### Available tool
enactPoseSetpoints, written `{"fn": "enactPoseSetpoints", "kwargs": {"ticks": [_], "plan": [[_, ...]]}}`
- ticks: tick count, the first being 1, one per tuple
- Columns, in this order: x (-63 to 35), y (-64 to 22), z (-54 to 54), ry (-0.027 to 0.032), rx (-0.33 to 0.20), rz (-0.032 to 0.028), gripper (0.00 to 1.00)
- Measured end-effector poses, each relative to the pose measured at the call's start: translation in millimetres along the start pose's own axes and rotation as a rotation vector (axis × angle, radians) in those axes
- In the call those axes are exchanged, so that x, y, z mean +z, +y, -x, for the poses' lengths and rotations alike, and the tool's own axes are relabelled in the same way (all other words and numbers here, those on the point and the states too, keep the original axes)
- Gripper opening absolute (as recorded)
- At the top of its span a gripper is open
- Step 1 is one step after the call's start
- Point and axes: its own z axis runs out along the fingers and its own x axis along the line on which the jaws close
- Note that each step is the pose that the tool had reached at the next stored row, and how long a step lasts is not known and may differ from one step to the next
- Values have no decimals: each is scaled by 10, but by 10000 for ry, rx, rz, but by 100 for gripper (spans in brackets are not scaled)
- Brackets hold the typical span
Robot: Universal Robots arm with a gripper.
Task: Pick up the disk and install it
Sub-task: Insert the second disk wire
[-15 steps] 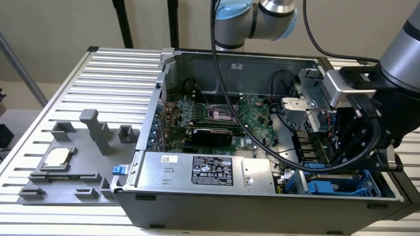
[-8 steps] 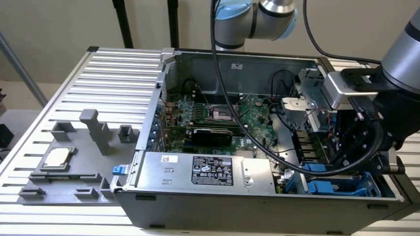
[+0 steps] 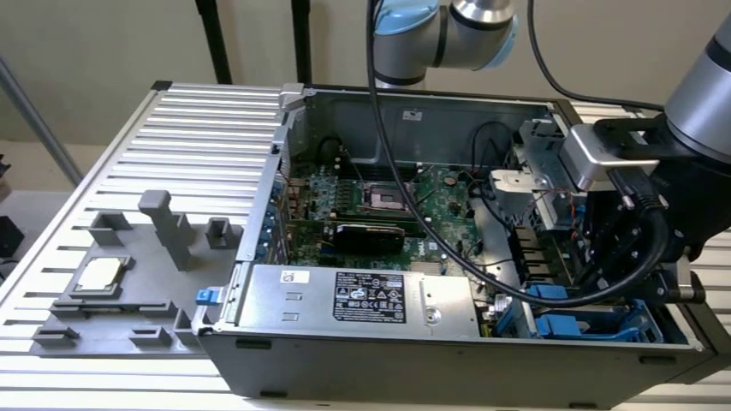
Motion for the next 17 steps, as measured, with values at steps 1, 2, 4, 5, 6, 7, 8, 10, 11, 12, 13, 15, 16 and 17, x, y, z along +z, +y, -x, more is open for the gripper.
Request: {"fn": "enactPoseSetpoints", "kwargs": {"ticks": [1,2,4,5,6,7,8,10,11,12,13,15,16,17], "plan": [[-5,0,3,-2,-2,0,17],[-12,0,7,-1,-4,-1,17],[-24,-1,16,5,-7,0,17],[-26,-1,19,5,-8,0,17],[-26,-1,21,5,-10,0,17],[-26,0,21,5,-11,0,17],[-25,2,21,4,-14,-1,17],[-19,7,22,3,-19,0,17],[-16,10,22,6,-22,0,17],[-12,13,21,9,-25,0,17],[-7,14,21,9,-28,0,17],[1,16,21,9,-35,0,17],[4,17,21,9,-40,0,17],[6,17,21,7,-45,0,17]]}}
